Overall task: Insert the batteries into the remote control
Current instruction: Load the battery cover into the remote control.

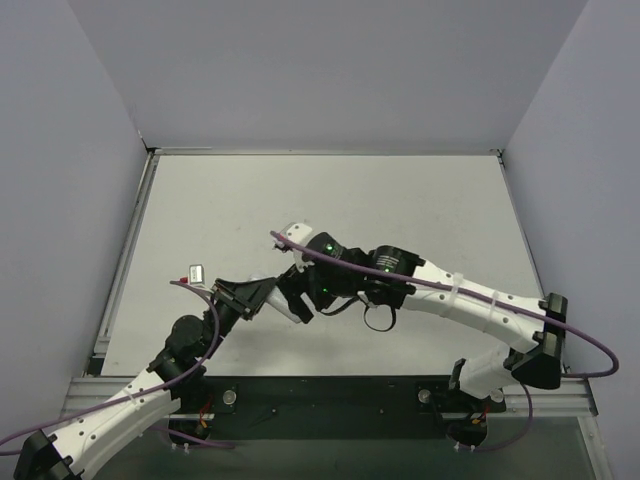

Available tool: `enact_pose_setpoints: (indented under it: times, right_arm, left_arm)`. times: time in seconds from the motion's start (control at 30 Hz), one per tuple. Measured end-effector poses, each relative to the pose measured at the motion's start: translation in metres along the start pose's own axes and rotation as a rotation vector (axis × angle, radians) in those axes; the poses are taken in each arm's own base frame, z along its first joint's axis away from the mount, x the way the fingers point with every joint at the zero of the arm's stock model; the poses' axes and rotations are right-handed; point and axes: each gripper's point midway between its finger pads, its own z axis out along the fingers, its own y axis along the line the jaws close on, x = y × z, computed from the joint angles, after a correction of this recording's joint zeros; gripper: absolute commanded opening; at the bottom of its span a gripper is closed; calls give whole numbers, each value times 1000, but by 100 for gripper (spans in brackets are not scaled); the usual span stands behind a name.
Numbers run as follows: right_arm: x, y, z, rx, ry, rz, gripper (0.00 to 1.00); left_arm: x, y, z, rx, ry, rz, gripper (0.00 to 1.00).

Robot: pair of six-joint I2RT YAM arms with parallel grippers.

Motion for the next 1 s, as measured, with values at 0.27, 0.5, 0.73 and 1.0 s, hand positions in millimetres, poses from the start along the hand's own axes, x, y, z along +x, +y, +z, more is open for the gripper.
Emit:
enact_pose_setpoints:
  times: [0.27, 0.5, 0.73, 1.0]
  right_arm:
    - [15, -21, 3, -143, -167, 323, 71]
    - [3, -5, 11, -313, -245, 462, 68]
    - [1, -1, 13, -404, -274, 543, 55]
    - [-2, 5, 8, -493, -309, 586, 21]
  left_arm:
    - [-4, -20, -1, 73, -15, -37, 0]
    - [-7, -30, -2, 110, -22, -54, 0]
    - [-9, -37, -2, 136, -30, -77, 0]
    - [-11, -37, -1, 132, -45, -85, 0]
